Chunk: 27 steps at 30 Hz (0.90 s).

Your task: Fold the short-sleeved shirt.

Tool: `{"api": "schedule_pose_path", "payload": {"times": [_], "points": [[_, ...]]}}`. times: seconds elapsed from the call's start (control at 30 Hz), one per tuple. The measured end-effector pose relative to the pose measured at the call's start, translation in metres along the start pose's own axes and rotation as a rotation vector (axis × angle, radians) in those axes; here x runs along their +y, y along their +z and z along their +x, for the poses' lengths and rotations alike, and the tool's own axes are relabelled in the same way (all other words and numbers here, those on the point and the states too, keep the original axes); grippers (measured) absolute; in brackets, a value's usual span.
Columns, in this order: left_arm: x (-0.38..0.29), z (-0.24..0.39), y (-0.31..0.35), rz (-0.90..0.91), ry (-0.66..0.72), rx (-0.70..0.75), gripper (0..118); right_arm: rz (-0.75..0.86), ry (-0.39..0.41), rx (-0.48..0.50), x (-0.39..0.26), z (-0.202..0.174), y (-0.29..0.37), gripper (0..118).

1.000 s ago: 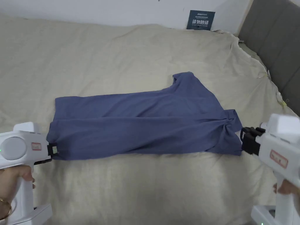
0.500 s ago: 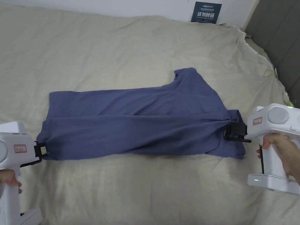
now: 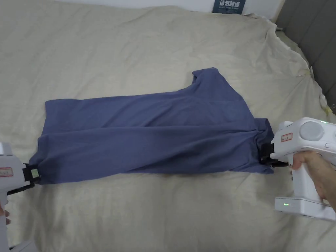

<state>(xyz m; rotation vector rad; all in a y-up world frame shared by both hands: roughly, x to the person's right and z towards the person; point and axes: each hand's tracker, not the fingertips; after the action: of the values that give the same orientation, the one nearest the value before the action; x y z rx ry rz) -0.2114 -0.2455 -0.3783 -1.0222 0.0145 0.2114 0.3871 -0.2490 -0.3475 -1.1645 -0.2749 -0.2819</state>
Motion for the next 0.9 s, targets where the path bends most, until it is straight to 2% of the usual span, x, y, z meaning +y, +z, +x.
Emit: {"api": "schedule_pose_path", "payload": {"times": [0.07, 0.27, 0.33, 0.47, 0.53, 0.63, 0.8, 0.83, 0.9], "points": [[0.009, -0.004, 0.010, 0.017, 0.029, -0.023, 3, 0.013, 0.013, 0.009, 0.001, 0.006, 0.022, 4], [0.029, -0.018, 0.046, 0.075, -0.022, -0.021, 3, 0.026, 0.030, 0.086, -0.015, 0.018, 0.089, 4], [0.028, -0.027, 0.057, 0.084, -0.042, -0.011, 3, 0.061, 0.069, 0.087, -0.030, 0.020, 0.109, 4], [0.008, -0.046, 0.073, 0.080, -0.056, -0.001, 3, 0.084, 0.068, 0.137, -0.073, 0.028, 0.129, 4], [-0.009, -0.054, 0.071, 0.057, -0.068, 0.016, 3, 0.088, 0.071, 0.127, -0.098, 0.026, 0.127, 4], [-0.035, -0.065, 0.060, 0.010, -0.065, 0.031, 3, 0.075, 0.114, 0.047, -0.133, 0.019, 0.109, 4], [-0.070, -0.068, 0.037, -0.055, -0.099, 0.069, 4, 0.052, 0.079, -0.034, -0.166, 0.012, 0.073, 4], [-0.074, -0.068, 0.035, -0.052, -0.103, 0.073, 7, 0.050, 0.076, -0.037, -0.170, 0.011, 0.069, 4], [-0.076, -0.067, 0.037, -0.030, -0.114, 0.117, 31, 0.056, 0.049, -0.029, -0.172, 0.013, 0.068, 4]]}}
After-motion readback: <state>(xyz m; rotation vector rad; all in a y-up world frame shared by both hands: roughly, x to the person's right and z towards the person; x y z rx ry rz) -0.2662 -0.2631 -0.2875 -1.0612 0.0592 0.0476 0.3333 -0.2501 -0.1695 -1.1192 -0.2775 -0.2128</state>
